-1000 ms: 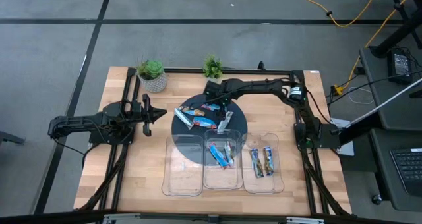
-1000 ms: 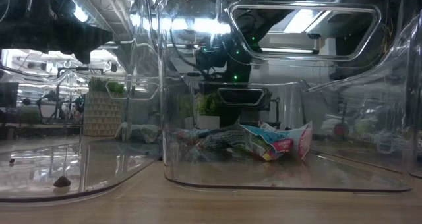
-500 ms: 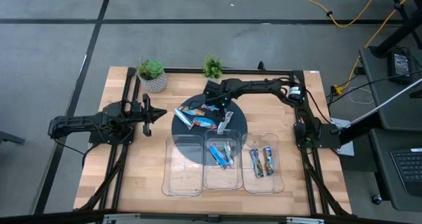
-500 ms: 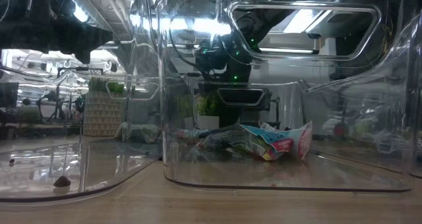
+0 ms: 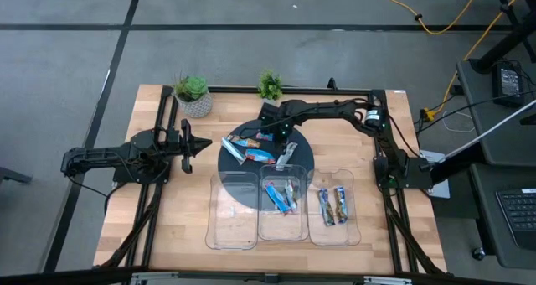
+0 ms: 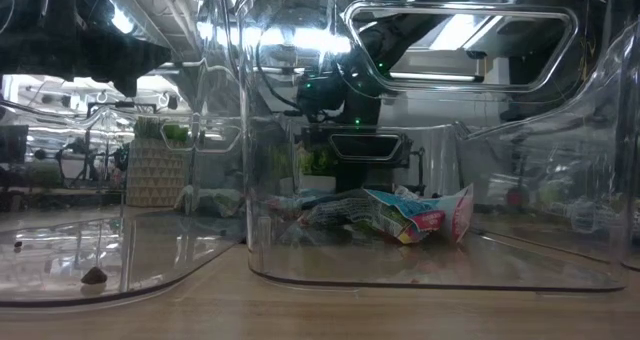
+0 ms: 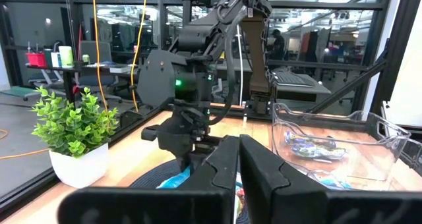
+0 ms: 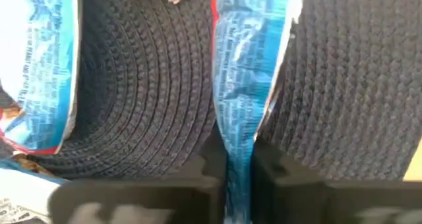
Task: Pick and place Granola Bars by type
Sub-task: Put the red granola bar into the middle transparent bin
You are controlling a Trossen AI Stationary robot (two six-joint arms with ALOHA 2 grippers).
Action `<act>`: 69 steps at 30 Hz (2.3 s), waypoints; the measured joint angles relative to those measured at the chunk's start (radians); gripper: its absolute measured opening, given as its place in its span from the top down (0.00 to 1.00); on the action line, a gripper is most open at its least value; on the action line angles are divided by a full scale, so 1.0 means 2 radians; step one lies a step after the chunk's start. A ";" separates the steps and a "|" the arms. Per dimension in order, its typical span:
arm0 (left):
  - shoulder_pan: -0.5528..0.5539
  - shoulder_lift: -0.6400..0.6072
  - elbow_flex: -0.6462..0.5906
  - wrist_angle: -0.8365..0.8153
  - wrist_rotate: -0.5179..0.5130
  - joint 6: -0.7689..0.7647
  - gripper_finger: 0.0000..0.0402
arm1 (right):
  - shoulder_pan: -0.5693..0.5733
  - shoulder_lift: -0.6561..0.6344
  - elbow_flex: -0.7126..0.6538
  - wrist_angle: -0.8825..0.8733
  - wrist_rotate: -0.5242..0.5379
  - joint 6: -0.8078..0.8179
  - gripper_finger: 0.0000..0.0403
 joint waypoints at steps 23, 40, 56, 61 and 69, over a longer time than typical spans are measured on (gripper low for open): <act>0.000 0.000 0.000 0.000 0.001 0.000 0.97 | 0.000 0.001 0.182 -0.168 0.000 -0.030 0.95; 0.000 0.000 0.000 0.000 0.001 0.000 0.97 | 0.024 0.000 0.323 -0.338 0.036 -0.013 0.93; 0.000 0.000 0.000 0.000 0.001 0.000 0.97 | 0.106 -0.133 0.346 -0.390 0.054 0.107 0.96; 0.000 0.000 0.000 0.000 0.001 0.000 0.98 | 0.148 -0.181 0.346 -0.390 0.111 0.165 0.95; 0.000 0.000 0.000 0.000 0.001 0.000 0.97 | 0.220 -0.215 0.345 -0.390 0.125 0.205 0.96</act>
